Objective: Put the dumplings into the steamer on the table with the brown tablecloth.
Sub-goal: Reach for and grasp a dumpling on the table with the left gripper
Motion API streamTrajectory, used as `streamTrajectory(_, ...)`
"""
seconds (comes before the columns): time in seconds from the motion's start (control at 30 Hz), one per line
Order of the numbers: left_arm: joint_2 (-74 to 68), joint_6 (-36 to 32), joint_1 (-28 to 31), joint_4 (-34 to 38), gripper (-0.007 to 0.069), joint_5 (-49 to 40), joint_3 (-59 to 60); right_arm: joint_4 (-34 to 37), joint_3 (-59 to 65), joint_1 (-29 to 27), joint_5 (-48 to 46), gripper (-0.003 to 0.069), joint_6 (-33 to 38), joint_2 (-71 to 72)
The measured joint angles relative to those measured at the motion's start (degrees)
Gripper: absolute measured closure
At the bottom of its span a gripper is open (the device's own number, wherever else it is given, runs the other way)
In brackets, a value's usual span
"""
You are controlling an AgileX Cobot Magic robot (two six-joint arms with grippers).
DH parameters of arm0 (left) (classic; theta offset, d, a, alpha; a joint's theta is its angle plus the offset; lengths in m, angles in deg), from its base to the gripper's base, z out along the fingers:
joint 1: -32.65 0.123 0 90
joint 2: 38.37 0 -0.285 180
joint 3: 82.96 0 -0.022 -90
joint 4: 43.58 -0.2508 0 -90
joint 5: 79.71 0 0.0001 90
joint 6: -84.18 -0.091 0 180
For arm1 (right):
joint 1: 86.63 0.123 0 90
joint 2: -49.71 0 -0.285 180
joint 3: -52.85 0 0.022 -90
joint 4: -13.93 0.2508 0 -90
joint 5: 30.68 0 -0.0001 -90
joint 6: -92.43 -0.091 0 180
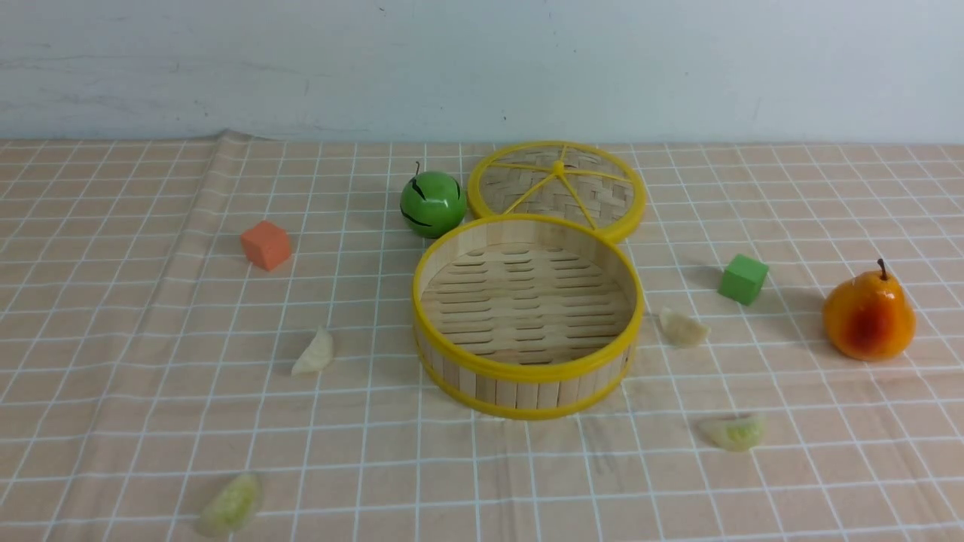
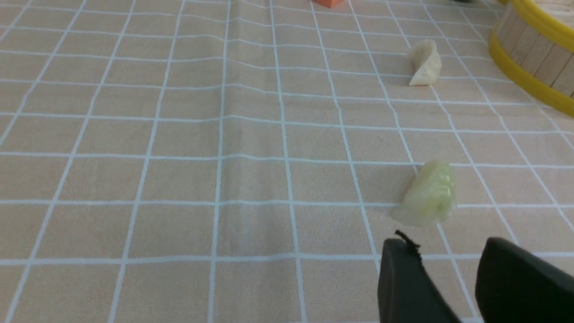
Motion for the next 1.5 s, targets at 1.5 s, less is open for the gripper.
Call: streamTrajectory(1.5,-11.27,30.15,0.0,-17.81,0.0638,41.14,-29.09,-3.89,-18.17,0.0,51.39,0.067,-9.44,-6.97)
